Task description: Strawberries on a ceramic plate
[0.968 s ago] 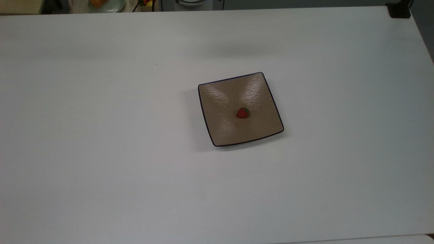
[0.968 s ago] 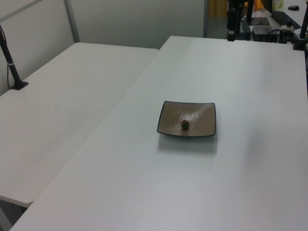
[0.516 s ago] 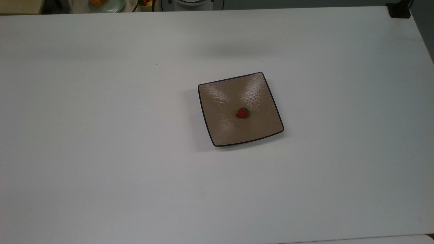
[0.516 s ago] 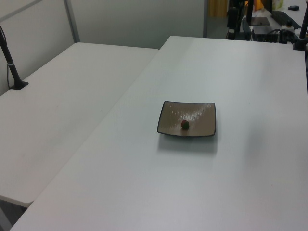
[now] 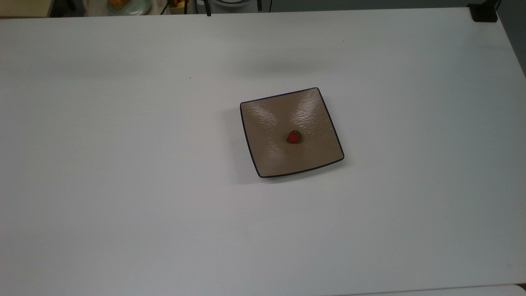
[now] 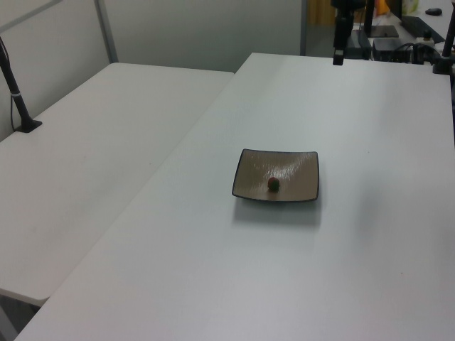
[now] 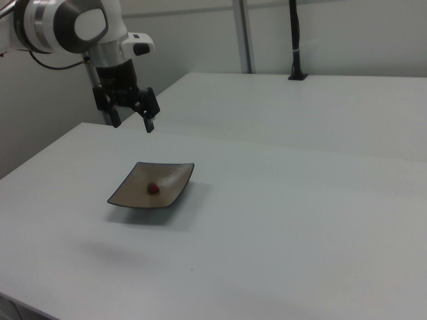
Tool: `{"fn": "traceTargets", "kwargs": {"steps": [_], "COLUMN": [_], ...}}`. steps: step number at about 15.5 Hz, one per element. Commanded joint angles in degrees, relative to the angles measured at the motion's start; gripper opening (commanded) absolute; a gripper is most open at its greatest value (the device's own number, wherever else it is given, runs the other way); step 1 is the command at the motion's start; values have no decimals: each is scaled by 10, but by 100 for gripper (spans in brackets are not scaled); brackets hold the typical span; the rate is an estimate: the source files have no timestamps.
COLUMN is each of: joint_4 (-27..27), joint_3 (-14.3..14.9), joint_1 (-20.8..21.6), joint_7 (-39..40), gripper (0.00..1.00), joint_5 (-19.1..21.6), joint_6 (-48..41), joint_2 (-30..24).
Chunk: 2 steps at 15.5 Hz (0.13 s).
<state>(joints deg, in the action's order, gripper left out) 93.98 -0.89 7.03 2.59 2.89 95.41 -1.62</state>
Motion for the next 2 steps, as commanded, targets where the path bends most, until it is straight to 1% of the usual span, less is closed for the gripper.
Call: {"fn": "traceTargets", "kwargs": {"steps": [1, 2], "joint_4": [9, 9], "joint_3": [-4, -5], "joint_1": [-3, -3], "joint_7": [12, 12], "gripper": [100, 100], "joint_5": [-3, -3], "joint_6": [14, 14], "joint_2": [0, 0]}}
